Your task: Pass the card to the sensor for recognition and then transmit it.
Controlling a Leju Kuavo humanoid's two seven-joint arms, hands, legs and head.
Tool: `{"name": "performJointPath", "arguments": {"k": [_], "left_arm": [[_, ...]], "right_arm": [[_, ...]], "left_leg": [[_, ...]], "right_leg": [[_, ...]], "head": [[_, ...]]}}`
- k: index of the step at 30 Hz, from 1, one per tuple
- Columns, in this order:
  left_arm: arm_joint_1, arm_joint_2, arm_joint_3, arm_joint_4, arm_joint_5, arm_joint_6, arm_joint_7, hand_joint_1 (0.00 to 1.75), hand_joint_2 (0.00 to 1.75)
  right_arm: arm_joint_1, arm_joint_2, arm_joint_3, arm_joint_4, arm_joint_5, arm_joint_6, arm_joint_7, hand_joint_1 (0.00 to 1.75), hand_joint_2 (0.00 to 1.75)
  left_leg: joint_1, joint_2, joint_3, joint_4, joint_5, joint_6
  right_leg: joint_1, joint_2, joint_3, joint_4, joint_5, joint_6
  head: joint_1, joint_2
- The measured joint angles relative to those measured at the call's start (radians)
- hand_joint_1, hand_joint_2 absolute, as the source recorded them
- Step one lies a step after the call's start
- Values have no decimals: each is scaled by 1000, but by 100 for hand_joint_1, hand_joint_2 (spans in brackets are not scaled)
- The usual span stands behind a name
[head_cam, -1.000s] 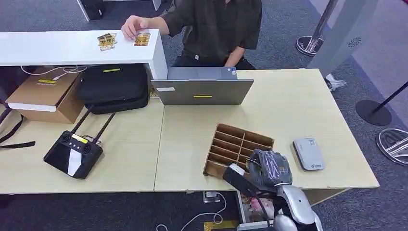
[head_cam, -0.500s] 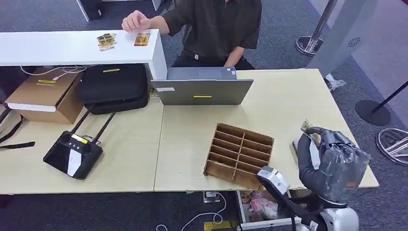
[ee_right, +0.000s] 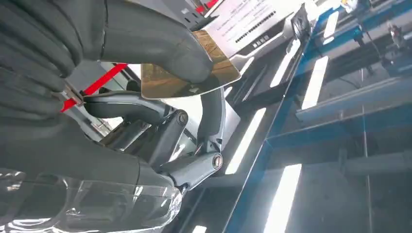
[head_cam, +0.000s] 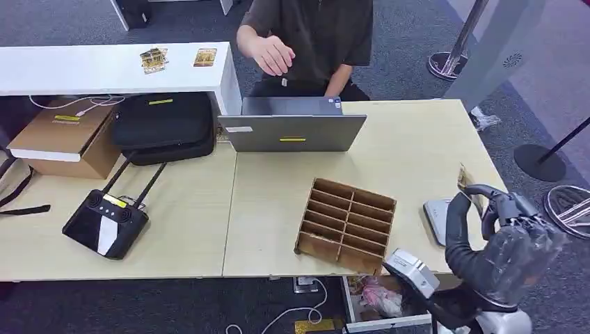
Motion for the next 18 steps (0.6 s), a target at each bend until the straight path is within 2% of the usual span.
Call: {"name": "performJointPath", "arguments": {"k": [12, 15, 18], "left_arm": [[-3, -5, 13, 0, 0, 0, -1, 0, 0], [-3, -5, 14, 0, -7, 0, -4, 0, 0], [-5, -6, 13, 0, -39, -13, -4, 0, 0]], "right_arm": [[-8, 11, -7, 0, -12, -1, -12, 175, 175], [-28, 22, -11, 8, -92, -1, -74, 175, 175], [-145, 34, -12, 109, -199, 11, -96, 175, 175]], "left_leg": [[0, 0, 0, 0, 0, 0], [0, 0, -1, 0, 0, 0], [0, 4, 0, -1, 0, 0]], "right_leg": [[0, 0, 0, 0, 0, 0], [0, 0, 0, 0, 0, 0], [0, 4, 0, 1, 1, -1]], "head": [[0, 0], [0, 0], [0, 0]]}}
